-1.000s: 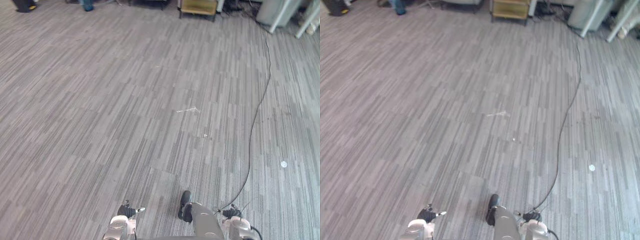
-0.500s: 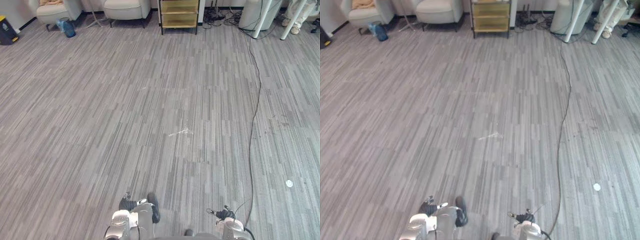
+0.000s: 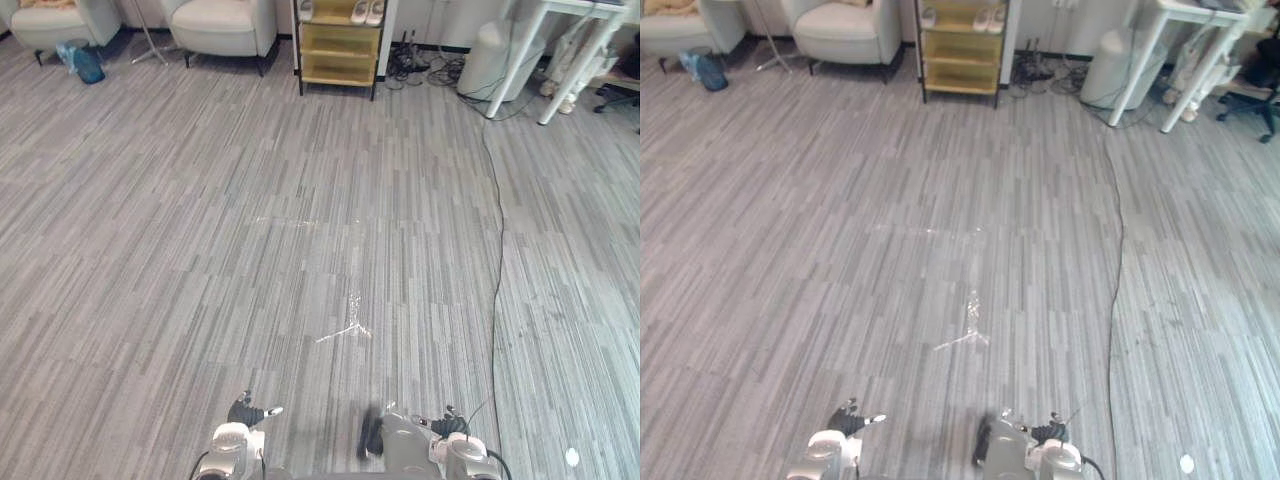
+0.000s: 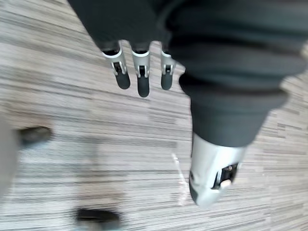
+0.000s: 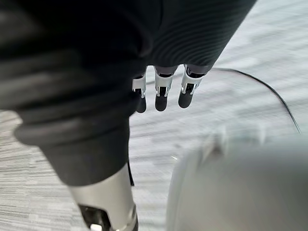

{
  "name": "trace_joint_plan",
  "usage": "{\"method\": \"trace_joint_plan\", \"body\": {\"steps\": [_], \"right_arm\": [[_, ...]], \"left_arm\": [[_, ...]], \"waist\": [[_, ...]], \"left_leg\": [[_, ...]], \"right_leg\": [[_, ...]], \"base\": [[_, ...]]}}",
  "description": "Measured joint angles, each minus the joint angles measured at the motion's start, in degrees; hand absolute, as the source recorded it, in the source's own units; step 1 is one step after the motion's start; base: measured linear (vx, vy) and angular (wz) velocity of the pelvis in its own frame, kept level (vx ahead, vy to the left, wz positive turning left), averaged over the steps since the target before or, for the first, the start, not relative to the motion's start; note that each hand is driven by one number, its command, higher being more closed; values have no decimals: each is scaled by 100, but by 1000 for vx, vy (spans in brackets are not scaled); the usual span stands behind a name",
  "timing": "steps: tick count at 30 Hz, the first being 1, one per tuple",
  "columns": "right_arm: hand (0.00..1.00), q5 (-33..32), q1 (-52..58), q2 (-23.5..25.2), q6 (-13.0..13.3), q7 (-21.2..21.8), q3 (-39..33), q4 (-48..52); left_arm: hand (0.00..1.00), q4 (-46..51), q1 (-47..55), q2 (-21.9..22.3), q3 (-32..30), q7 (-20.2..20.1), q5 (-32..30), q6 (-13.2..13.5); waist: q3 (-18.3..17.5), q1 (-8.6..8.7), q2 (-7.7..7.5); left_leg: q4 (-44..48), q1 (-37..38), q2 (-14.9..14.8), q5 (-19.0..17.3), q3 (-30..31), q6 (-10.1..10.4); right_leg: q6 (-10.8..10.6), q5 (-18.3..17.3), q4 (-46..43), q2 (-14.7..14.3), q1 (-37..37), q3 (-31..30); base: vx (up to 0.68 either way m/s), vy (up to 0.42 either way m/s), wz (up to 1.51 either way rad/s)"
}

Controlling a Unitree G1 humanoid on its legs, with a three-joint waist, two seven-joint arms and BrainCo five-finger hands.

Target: Pick up cushions and gather them together orderly.

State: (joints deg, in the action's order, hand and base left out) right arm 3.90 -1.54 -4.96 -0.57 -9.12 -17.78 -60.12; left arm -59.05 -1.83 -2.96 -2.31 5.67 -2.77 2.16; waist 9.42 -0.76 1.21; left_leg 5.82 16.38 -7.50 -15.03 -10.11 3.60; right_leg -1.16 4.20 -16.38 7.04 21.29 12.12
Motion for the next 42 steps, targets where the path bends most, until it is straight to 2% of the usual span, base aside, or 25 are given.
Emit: {"method": "trace_joint_plan", "body": {"steps": [3, 4, 5, 6, 8, 11, 13, 14, 15, 16, 18, 21, 23, 25, 27, 28, 30, 31, 32, 33, 34, 35, 38, 41, 42], "right_arm": [[0, 14, -22, -165, -3, 12, -96, 3], [0, -6, 17, -149, -7, 9, -179, 11], [0, -16, 69, -91, -19, -4, -174, 59], [0, -17, 119, -91, -21, -11, -150, 66], [0, -92, 121, 21, -24, -36, -113, 73], [0, -182, 132, 72, -40, -61, -129, 46], [0, -183, 16, 94, -53, -73, -230, 32], [0, -180, -44, 71, -47, -85, -256, -1], [0, -179, -80, 28, -43, -88, -243, -73], [0, -180, -152, 40, -50, -97, -216, -179], [0, -177, -127, 182, -55, -92, -178, -212], [0, -168, -74, 241, -62, -89, -178, -220], [0, -153, -73, 207, -33, -66, -178, -210], [0, -153, -78, 199, -6, -41, -167, -212], [0, -151, -61, 176, -29, -25, -173, -219], [0, -149, 6, 142, -32, -19, -133, -210], [0, -156, -23, 140, -1, 3, -42, -134], [0, -151, -38, 121, 6, 12, 13, -133], [0, -151, -39, 101, 9, 16, 32, -128], [0, -151, 15, 86, 11, 15, 37, -147], [0, -152, -5, -25, 2, 22, 7, -209], [0, -152, -20, -91, 10, 21, -11, -189], [0, -158, 30, -109, 13, 26, -150, -212], [0, -186, 238, 16, 17, 9, -396, -170], [0, -243, 289, 20, 26, 11, -377, -116]], "left_arm": [[0, -25, 37, 187, -23, -13, -14, -1], [0, -10, 25, 248, -113, -19, -49, -9], [0, 34, 8, 290, -161, -30, -46, -9], [0, 114, 57, 308, -190, -35, -43, -7], [0, 277, 132, 307, -218, -39, -42, -3], [0, 375, 131, 316, -210, -38, -34, 4], [0, 383, 128, 309, -216, -32, -26, 8], [0, 380, 133, 306, -214, -30, -6, 13], [0, 370, 155, 298, -212, -31, 21, 19], [0, 313, 215, 259, -174, -29, 43, 15], [0, 307, 143, 88, -101, -8, 65, 25], [0, 245, 119, -37, -121, -43, 72, 9], [0, 210, 149, -50, -77, -80, 71, 0], [0, 140, 154, -101, 77, -98, 71, -13], [0, 44, 127, -196, 226, -98, 74, -38], [0, 11, 140, -186, 240, -94, 82, -35], [0, 11, 114, -238, 230, -83, 91, -18], [0, 11, 83, -259, 220, -82, 93, -18], [0, 29, 75, -278, 223, -84, 127, -4], [0, 80, 54, -332, 223, -87, 142, 8], [0, 29, 32, -172, 224, -91, 162, 14], [0, 20, 33, -103, 223, -105, 171, 23], [0, -22, 32, -43, 222, -113, 162, 9], [0, 4, -34, 27, 191, -138, 140, 6], [0, 84, -19, 123, 99, -141, 126, 7]], "waist": [[-66, 26, 295], [-21, 49, 389], [7, 55, 404], [24, 18, 391], [33, -72, 371], [39, -178, 325], [35, -293, 351], [26, -297, 350], [17, -313, 377], [-14, -397, 353], [-67, -394, 62], [-84, -429, -57], [-209, -475, 17], [-189, -429, -28], [-111, -386, -69], [-74, -300, -17], [-31, -199, 54], [-33, -171, 25], [-75, -153, -51], [-59, -104, -175], [-49, -114, 51], [-71, -133, 158], [-86, -106, 233], [-73, -47, 253], [-69, -65, 259]], "left_leg": [[1242, -416, -403, 96, 371, 68], [2376, -844, -626, 348, 577, 249], [3547, -1332, -828, 984, 617, 278], [4313, -1640, -973, 1123, 556, 282], [5502, -2465, -1165, 609, 101, 125], [4951, -3206, -1114, 179, -547, -36], [3197, -3497, -730, 181, -805, -74], [1693, -3466, -364, 566, -737, 4], [949, -3399, -227, 1141, -622, 11], [782, -3210, -70, 1628, -695, -136], [983, -3260, 166, 1249, -781, -278], [1876, -3375, 171, 844, -742, -514], [1921, -3127, 136, 485, -703, -468], [1384, -2574, 226, 264, -697, -427], [923, -1913, 372, 245, -736, -455], [630, -1476, 383, 245, -762, -456], [407, -1044, 356, 246, -790, -453], [414, -982, 328, 243, -794, -448], [413, -916, 315, 172, -774, -330], [393, -803, 429, 10, -636, -74], [255, -655, 241, -57, -491, 32], [198, -633, 153, -47, -383, 28], [382, -630, -46, -45, -215, 31], [2049, -1093, -425, -20, -8, 90], [3321, -1602, -684, 113, -27, 238]], "right_leg": [[160, -855, -696, -244, 42, 125], [235, -1044, -688, -322, -260, 297], [338, -1181, -586, -397, -592, 329], [381, -1237, -486, -450, -845, 350], [429, -1382, 40, -531, -1611, 300], [310, -1313, 644, -489, -2290, 259], [129, -1337, 942, -338, -2627, 114], [-65, -1444, 1055, -181, -2776, 11], [-164, -1535, 1102, -124, -2882, -92], [-321, -1594, 1205, -17, -3001, -240], [-303, -1481, 1381, 169, -3157, -266], [-542, -1128, 1444, 275, -3437, -283], [-628, -1032, 348, 263, -3061, -382], [-1104, -1055, -1847, 513, -2113, -454], [-683, -1628, -3059, 637, -1513, -312], [-373, -1896, -3134, 590, -1259, -69], [-50, -2064, -2515, 417, -731, 351], [-20, -2010, -2083, 299, -579, 377], [-22, -1541, -959, 114, -441, 369], [197, -406, -164, 45, -440, 257], [282, -510, -280, -126, -506, 292], [275, -649, -252, -258, -514, 263], [349, -1019, -332, -395, -616, 410], [370, -1220, 45, -513, -1377, 698], [414, -1303, 168, -552, -1676, 800]], "base": [[510, -258, -1], [487, -221, 28], [566, -194, 25], [463, -115, 2], [422, -38, -3], [507, 25, -11], [512, 187, -37], [483, 242, -42], [493, 270, -59], [398, 201, -40], [520, 157, -5], [499, 139, 17], [444, 153, -7], [391, 82, -2], [369, 1, -2], [382, -15, 0], [359, -69, 6], [339, -154, 18], [329, -179, 45], [435, -204, 37], [446, -185, 8], [387, -154, -20], [283, -146, 11], [308, -125, 58], [273, 2, 26]]}}
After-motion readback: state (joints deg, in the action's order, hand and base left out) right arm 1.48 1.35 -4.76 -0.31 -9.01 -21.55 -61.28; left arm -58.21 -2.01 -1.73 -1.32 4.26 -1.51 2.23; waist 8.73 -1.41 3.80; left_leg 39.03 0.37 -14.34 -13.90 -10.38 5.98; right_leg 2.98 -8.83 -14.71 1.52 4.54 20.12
